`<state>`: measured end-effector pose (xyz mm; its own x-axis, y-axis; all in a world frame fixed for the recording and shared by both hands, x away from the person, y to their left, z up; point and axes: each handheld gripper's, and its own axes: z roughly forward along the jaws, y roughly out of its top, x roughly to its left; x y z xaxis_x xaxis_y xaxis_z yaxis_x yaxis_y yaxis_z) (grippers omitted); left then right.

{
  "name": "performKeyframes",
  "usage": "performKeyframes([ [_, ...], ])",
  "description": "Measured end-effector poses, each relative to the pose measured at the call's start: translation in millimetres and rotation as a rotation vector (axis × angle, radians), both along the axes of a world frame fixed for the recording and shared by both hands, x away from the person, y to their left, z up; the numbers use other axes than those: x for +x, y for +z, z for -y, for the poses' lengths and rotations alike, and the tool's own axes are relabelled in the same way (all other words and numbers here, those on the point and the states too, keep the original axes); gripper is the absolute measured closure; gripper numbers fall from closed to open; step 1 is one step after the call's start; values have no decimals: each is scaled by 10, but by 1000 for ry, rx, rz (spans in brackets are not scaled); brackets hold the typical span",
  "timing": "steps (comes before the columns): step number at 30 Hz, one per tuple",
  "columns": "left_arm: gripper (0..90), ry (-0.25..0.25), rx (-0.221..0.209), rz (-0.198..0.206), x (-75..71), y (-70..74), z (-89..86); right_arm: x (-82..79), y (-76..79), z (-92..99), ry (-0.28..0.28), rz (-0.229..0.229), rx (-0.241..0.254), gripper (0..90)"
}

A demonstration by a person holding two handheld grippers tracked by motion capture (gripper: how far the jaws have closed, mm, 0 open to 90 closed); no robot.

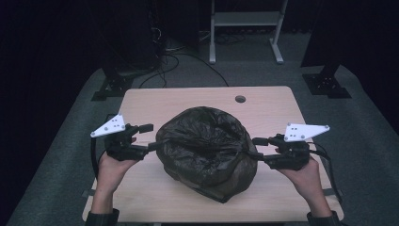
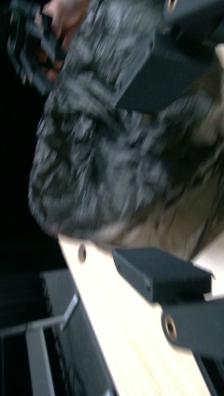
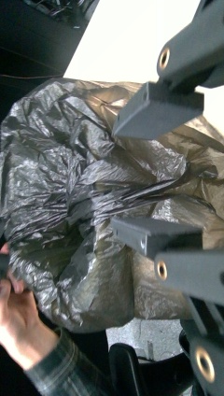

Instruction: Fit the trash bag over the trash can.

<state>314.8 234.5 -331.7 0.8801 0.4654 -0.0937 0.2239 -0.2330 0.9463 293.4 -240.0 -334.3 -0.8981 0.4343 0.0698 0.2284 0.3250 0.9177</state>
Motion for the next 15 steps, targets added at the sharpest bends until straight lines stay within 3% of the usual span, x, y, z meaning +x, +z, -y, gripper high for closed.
performKeyframes([
  [4, 129, -47, 40, -10, -64, -98, 115, 11, -57, -72, 11, -9, -28, 406],
  [6, 87, -77, 76, -31, -73, -178, 178, 24, -104, -119, 12, -20, -68, 411],
  [8, 88, -86, 98, -29, -81, -204, 203, 38, -134, -141, 11, -23, -86, 462],
  [9, 102, -88, 133, -27, -79, -222, 224, 44, -143, -148, 15, -25, -88, 483],
  [10, 115, -89, 156, -30, -74, -238, 242, 53, -158, -161, 18, -26, -91, 564],
  [11, 127, -89, 156, -30, -74, -238, 242, 53, -158, -161, 18, -26, -91, 564],
  [12, 183, -115, 209, -44, -60, -291, 292, 66, -184, -183, 28, -30, -104, 706],
  [13, 284, -125, 215, -50, -57, -306, 304, 70, -194, -192, 34, -37, -108, 774],
  [15, 466, -140, 226, -57, -51, -323, 317, 76, -212, -203, 38, -38, -108, 825],
])
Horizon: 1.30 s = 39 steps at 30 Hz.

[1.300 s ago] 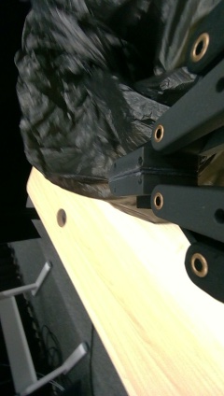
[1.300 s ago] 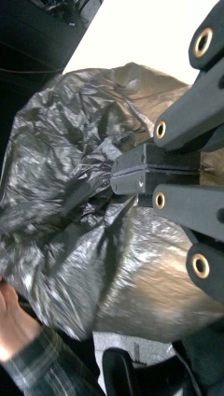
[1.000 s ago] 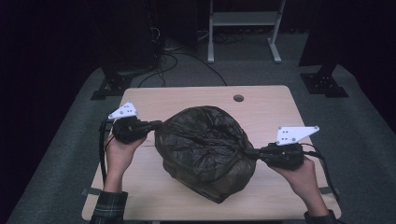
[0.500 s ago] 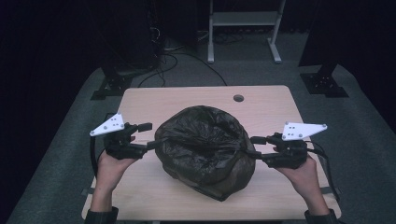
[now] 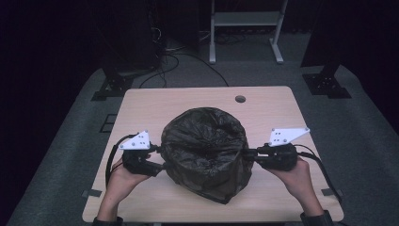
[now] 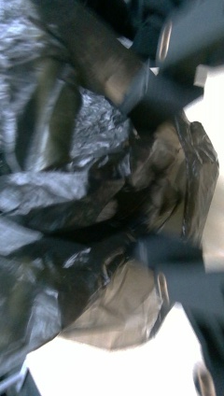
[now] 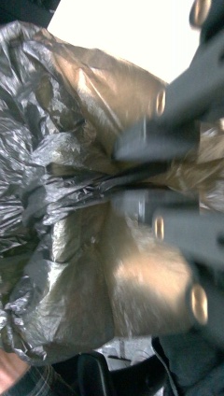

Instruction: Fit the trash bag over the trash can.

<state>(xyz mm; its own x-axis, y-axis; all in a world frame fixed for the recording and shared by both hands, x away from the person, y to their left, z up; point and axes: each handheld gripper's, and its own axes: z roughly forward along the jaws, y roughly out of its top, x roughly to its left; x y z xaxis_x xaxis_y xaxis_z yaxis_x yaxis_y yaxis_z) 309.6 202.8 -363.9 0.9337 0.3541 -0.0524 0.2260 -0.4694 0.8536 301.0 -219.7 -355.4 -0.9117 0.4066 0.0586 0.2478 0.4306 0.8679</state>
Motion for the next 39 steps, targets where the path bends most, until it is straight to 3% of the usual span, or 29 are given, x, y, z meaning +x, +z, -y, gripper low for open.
performKeyframes([
  [1, 591, -1, 38, 2, 4, -28, 21, 5, -9, -5, 1, -5, -3, 852],
  [5, 888, -9, 57, -10, 13, -72, 24, 14, -36, -14, 2, -13, -7, 878],
  [7, 898, -9, 64, -26, 32, -110, 29, 23, -58, -20, 1, -17, -15, 884],
  [8, 898, 6, 100, -28, 53, -150, 37, 31, -84, -26, -4, -19, -30, 887],
  [14, 890, 42, 90, -39, 113, -250, 0, 103, -209, -11, -14, -59, -47, 886],
  [15, 819, 55, 92, -35, 116, -249, -5, 108, -214, -6, -15, -60, -44, 873],
  [19, 589, 55, 58, -42, 105, -223, -40, 114, -183, 19, -29, -55, -33, 672],
  [22, 447, 56, 50, -34, 86, -210, -48, 106, -150, 40, -38, -50, -28, 624],
  [23, 408, 53, 36, -32, 66, -203, -58, 99, -112, 63, -46, -43, -21, 528],
  [24, 373, 53, 36, -32, 66, -203, -58, 99, -112, 63, -46, -43, -21, 528],
  [25, 323, 49, 24, -20, 38, -197, -69, 96, -70, 88, -63, -43, -23, 436],
  [26, 302, 49, 24, -20, 38, -197, -69, 96, -70, 88, -63, -43, -23, 436],
  [31, 102, 61, 15, 3, -42, -207, -76, 101, 47, 162, -96, -47, -7, 162],
  [34, 11, 71, 24, 9, -69, -232, -86, 103, 92, 183, -92, -46, -8, 132],
  [39, 0, 97, 48, 4, -129, -362, -170, 107, 210, 200, -91, -8, -4, 108],
])
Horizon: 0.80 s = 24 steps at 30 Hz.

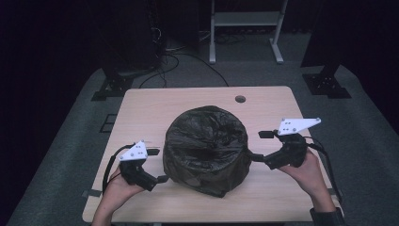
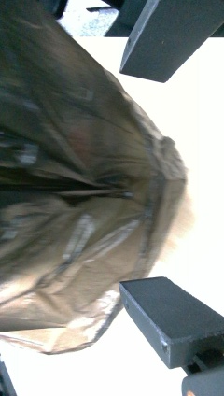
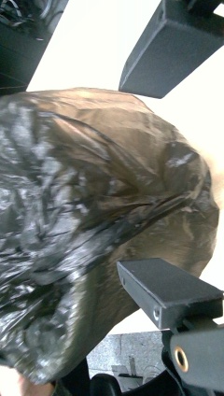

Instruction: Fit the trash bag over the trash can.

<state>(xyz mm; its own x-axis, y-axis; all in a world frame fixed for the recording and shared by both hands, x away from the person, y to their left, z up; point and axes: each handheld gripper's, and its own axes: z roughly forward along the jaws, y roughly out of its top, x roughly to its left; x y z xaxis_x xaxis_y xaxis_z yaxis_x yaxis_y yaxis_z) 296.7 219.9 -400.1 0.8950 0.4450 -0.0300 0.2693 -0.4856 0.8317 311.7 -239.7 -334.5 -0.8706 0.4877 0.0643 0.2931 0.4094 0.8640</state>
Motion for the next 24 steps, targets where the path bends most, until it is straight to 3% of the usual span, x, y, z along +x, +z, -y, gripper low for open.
performKeyframes([
  [1, 0, 0, 0, 0, 0, 0, 0, 0, 28, 0, 4, 9, 3, 108],
  [2, 0, 11, 36, -2, -9, -76, -37, -1, 58, 2, 5, 20, 11, 108],
  [7, 0, 50, 105, -41, -13, -276, -104, 28, 232, -20, 29, 62, 43, 108],
  [10, 0, 56, 128, -57, 0, -380, -131, 59, 328, -71, 40, 72, 38, 108],
  [16, 0, 85, 228, -86, 38, -594, -138, 144, 458, -208, 69, 84, 42, 108],
  [22, 0, 90, 283, -103, 58, -728, -125, 251, 534, -402, 105, 95, 24, 108],
  [24, 0, 90, 272, -102, 62, -758, -120, 290, 550, -477, 119, 91, 16, 108],
])
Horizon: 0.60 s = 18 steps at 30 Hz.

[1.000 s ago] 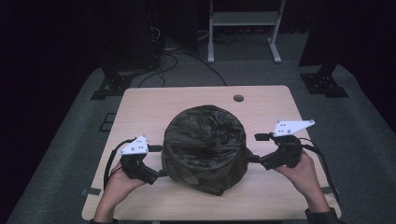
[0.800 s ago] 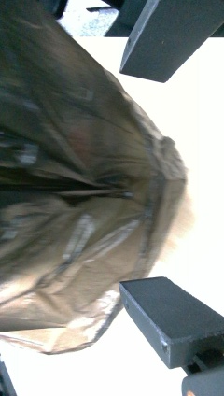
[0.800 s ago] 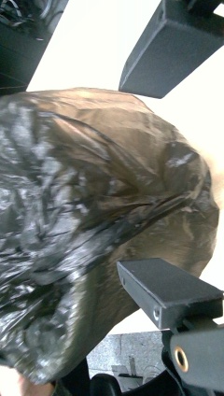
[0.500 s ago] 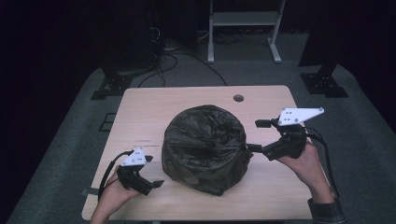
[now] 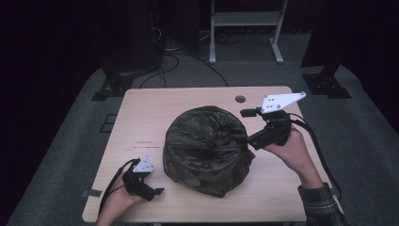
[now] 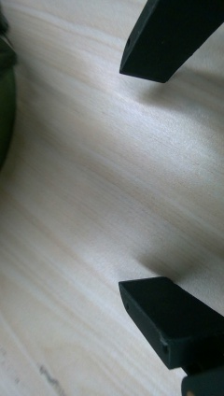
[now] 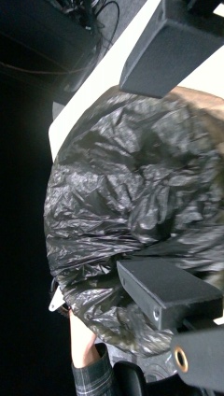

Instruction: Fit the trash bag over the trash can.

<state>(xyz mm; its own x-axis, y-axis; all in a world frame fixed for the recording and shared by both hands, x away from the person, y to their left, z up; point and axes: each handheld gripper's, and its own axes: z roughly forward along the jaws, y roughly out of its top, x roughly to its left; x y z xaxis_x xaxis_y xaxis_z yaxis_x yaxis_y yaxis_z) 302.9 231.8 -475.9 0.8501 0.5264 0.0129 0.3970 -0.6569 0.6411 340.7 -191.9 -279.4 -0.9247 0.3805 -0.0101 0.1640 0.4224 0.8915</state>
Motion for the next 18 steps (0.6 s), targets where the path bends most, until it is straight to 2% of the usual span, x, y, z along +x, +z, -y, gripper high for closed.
performKeyframes([
  [7, 0, -15, -17, 12, 7, -16, 13, 122, 26, -215, 43, -12, -40, 108],
  [9, 0, -20, -50, 28, -2, -44, 14, 199, 23, -349, 66, -16, -81, 108],
  [11, 0, -24, -56, 33, -1, -50, 7, 225, 19, -393, 77, -20, -97, 108],
  [12, 0, -24, -68, 39, -5, -60, -1, 274, -6, -490, 88, -36, -131, 108],
  [13, 0, -24, -79, 44, -9, -69, -8, 288, -16, -521, 93, -40, -144, 108],
  [14, 0, -24, -79, 44, -9, -69, -8, 288, -16, -521, 93, -40, -144, 108],
  [15, 0, -24, -85, 48, -9, -75, -12, 310, -32, -561, 105, -44, -167, 108],
  [16, 0, -24, -85, 48, -10, -75, -11, 332, -65, -636, 108, -54, -210, 108],
  [18, 0, -24, -85, 48, -10, -75, -11, 352, -100, -695, 117, -58, -238, 109],
])
